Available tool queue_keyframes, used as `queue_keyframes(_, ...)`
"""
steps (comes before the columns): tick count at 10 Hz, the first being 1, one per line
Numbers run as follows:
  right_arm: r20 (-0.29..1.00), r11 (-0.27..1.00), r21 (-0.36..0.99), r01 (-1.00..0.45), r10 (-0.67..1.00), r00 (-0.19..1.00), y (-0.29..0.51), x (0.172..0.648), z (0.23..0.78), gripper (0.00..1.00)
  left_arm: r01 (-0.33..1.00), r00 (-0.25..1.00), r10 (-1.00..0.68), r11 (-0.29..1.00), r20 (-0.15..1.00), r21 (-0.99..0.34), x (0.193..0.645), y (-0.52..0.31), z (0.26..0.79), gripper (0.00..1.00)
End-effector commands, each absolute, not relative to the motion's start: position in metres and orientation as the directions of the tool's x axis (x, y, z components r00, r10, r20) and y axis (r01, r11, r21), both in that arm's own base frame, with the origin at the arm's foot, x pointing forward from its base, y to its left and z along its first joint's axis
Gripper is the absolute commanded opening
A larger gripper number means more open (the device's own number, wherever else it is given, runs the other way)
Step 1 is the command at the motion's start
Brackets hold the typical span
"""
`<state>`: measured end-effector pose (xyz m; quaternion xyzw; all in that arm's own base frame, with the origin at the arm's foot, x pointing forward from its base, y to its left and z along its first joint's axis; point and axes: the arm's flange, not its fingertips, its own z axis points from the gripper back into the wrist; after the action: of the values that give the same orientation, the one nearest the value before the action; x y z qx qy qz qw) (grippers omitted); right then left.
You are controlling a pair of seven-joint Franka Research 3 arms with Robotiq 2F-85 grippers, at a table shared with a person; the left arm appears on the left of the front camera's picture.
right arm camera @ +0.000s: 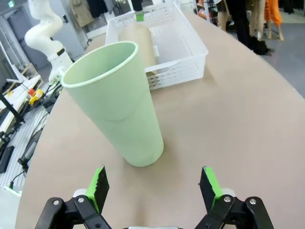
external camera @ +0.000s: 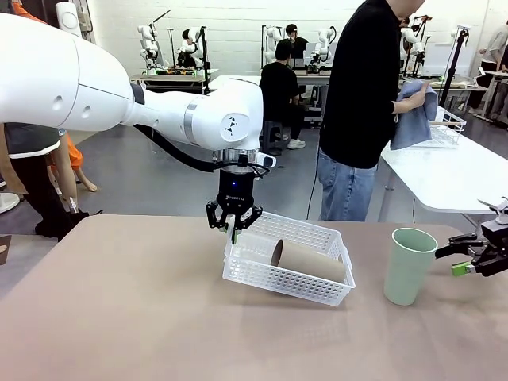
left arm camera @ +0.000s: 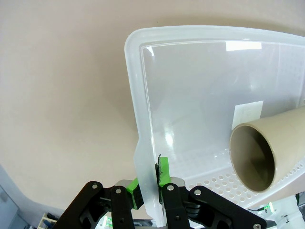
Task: Clean and organize the cups into the basket.
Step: Pick up the Reusable plastic cup from the right side of the table and stack it inside the Organizing basket in the center of the table.
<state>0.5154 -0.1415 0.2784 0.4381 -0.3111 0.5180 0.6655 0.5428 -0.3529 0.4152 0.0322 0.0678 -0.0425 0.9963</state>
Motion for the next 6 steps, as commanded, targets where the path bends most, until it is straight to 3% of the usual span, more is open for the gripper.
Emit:
queue_keyframes(1, 0.833, -0.012, 0.229, -0.973, 0.519, 0.19, -0.115, 0.516, 0.262, 1.0, 0.089, 0.987, -0.08, 0.994, -0.137, 0.059, 0.542, -0.352, 0.416, 0.0)
queue_keyframes(6, 0.865, -0.033, 0.099, -0.995, 0.497, 0.069, -0.104, 0.521, 0.26, 1.0, 0.089, 0.987, -0.08, 0.994, -0.137, 0.059, 0.542, -0.352, 0.416, 0.0)
